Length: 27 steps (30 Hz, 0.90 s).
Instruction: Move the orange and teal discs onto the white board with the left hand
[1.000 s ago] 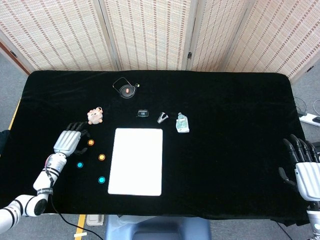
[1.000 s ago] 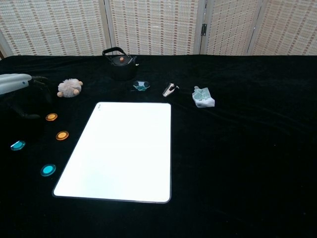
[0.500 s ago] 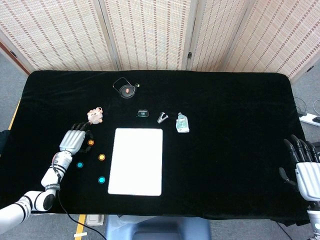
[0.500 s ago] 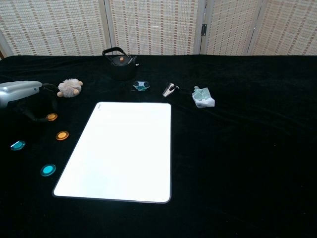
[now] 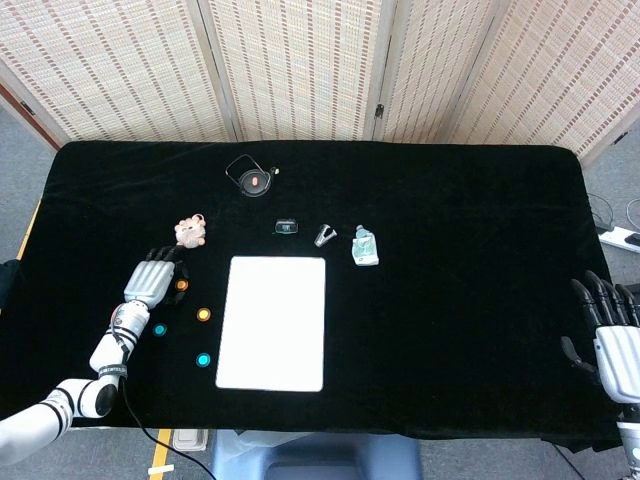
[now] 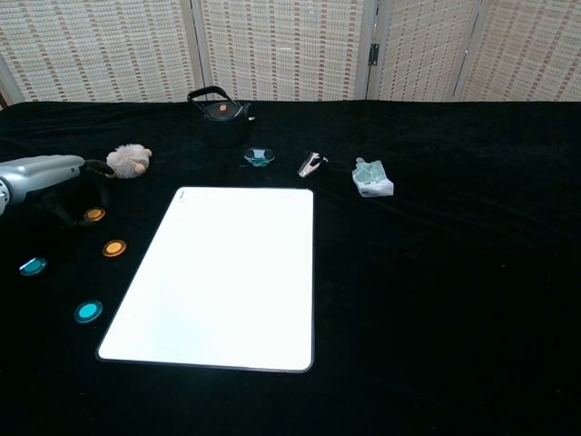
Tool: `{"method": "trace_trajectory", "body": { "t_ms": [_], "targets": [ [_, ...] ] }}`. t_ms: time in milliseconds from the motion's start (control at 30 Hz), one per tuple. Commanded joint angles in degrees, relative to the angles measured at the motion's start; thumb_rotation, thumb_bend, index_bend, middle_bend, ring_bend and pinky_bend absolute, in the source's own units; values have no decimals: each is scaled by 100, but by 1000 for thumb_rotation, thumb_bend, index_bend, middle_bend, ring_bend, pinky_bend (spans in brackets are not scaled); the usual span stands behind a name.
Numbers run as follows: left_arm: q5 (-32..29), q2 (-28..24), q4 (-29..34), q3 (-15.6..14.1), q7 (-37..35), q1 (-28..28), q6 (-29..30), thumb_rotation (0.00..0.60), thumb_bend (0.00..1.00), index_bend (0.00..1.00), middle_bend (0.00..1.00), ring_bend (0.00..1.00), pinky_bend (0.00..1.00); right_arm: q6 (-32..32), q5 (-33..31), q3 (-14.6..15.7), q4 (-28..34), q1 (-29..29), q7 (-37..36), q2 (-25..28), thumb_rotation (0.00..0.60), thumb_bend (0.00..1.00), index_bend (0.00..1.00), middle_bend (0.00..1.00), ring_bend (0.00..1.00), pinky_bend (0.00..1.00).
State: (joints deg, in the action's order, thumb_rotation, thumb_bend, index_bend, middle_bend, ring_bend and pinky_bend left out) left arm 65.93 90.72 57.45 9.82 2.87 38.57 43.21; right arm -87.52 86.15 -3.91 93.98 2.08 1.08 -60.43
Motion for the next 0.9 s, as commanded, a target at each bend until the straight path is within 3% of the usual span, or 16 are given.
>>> {"method": "trace_trajectory", "body": {
  "t_ms": [33,567,900],
  "targets": [
    [-1,15,-15,-7,-9,-1,12,600,404,449,89,0,0,5,-5,0,-5,0,-5,-2,600,423,0,0,0,0],
    [122,127,-194,-27,-153,-57,264,600,450,534,89,0,0,-7,6,0,4,-14,-26,7,600,423,0,0,0,0],
    [537,-275,843,3,0,-2,750,600,462,535,89,0,0,-77,52,11,20,-50,-28,25,600,422,0,0,0,0]
  ]
}}
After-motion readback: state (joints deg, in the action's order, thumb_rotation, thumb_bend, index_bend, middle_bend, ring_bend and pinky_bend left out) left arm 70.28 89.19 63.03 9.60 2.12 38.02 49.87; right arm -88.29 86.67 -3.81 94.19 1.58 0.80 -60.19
